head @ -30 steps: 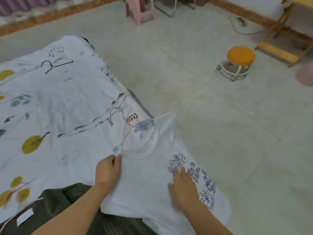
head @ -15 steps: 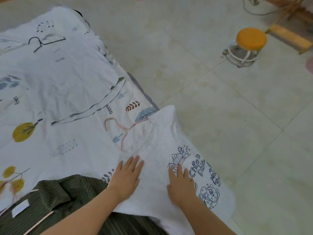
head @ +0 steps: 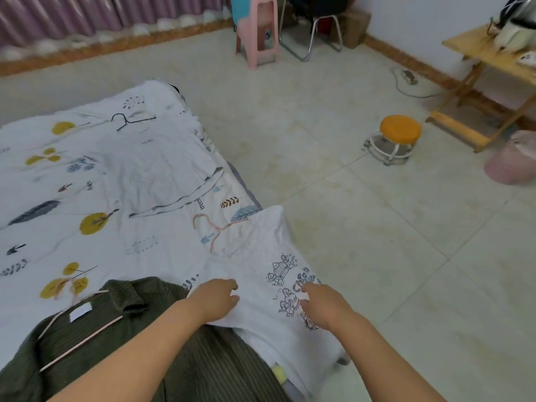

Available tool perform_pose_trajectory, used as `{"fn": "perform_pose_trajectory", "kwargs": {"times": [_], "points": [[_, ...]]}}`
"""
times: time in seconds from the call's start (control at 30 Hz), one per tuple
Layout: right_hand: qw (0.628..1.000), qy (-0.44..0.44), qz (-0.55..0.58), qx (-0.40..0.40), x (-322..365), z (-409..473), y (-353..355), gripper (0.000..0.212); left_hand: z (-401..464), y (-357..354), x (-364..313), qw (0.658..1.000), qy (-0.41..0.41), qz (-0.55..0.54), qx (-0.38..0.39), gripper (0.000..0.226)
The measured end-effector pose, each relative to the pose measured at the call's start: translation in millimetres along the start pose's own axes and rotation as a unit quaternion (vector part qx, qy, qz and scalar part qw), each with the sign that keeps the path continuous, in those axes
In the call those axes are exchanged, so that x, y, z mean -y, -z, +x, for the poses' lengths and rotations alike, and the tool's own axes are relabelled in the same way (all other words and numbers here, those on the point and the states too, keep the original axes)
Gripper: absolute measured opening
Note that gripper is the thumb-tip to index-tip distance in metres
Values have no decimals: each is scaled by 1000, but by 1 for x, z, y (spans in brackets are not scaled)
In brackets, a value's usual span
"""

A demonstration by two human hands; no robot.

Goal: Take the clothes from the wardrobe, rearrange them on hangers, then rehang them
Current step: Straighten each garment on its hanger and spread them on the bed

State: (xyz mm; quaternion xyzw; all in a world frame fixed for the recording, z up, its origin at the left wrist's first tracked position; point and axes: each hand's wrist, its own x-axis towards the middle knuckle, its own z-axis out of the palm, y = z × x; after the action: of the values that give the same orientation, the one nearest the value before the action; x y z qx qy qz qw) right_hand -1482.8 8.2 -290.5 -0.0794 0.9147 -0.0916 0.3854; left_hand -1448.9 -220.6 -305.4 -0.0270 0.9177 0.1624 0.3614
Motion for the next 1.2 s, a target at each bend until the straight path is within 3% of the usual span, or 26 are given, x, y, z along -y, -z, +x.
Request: {"fn": "perform_pose_trajectory", "kwargs": {"times": [0.37, 0.57, 0.9, 1.2], "points": [[991, 78, -108, -14, -26, -131, -10, 41, -178, -66, -26, 989, 70, -75, -105, 39], [977, 138, -158, 31, 0, -185, -38, 47, -270, -129, -9, 980, 143, -118, -72, 42], [935, 237, -261, 33, 124, -240, -109, 45, -402, -208, 87, 929, 244, -243, -133, 45], [904, 311, -282, 83, 277, -308, -250, 43, -556, -309, 231, 889, 350, -267, -126, 44]]}}
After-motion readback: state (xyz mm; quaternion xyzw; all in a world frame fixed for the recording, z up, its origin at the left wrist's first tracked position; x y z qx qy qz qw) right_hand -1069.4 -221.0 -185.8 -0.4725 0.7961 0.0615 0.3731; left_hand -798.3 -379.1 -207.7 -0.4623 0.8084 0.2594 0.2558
